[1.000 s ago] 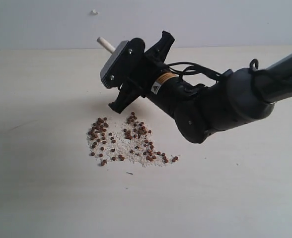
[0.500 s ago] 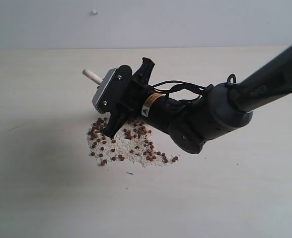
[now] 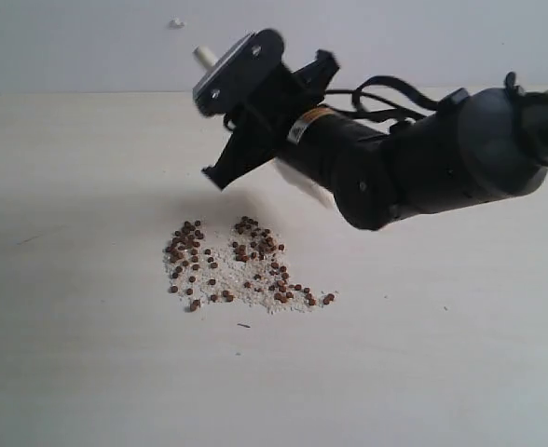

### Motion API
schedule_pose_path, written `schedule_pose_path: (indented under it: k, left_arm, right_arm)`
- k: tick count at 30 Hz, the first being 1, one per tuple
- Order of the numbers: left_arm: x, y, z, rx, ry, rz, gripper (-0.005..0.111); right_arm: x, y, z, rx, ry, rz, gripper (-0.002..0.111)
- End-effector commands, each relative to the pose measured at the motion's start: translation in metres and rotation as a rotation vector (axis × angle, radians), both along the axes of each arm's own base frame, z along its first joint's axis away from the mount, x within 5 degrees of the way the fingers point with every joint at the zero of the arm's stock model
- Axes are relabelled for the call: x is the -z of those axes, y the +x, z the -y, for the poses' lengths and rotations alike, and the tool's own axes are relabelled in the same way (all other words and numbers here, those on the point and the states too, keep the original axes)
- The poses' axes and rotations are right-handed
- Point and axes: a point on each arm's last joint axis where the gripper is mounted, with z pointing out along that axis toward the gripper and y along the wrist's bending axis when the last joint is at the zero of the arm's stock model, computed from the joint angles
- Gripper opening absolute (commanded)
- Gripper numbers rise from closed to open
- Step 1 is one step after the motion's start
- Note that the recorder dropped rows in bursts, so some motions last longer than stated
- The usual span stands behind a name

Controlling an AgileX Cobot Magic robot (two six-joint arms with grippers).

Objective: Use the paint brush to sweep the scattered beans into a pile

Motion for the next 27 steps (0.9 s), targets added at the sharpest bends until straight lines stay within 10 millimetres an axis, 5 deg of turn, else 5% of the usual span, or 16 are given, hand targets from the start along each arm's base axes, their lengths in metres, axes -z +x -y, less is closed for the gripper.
schedule_pose_path:
  k: [1, 6, 14, 27]
  left_arm:
    - [0.001, 0.000, 0.000, 0.001, -0.007, -0.001, 0.000]
    - [0.001, 0.000, 0.001, 0.024, -0.007, -0.002, 0.000]
    - [0.001, 0.000, 0.002, 0.034, -0.007, -0.002, 0.000]
    - [0.001, 0.000, 0.002, 0.034, -0.007, -0.002, 0.000]
  right_arm:
    - [-0.020, 0.004, 0.038, 0.440, -0.071, 0.027, 0.000]
    - [-0.012, -0.019, 0.052, 0.718, -0.176, 0.003, 0.000]
    - [0.021, -0.072, 0.036, 0.681, -0.079, -0.101, 0.000]
    - [0.037, -0.095, 0.015, 0.608, 0.074, -0.267, 0.000]
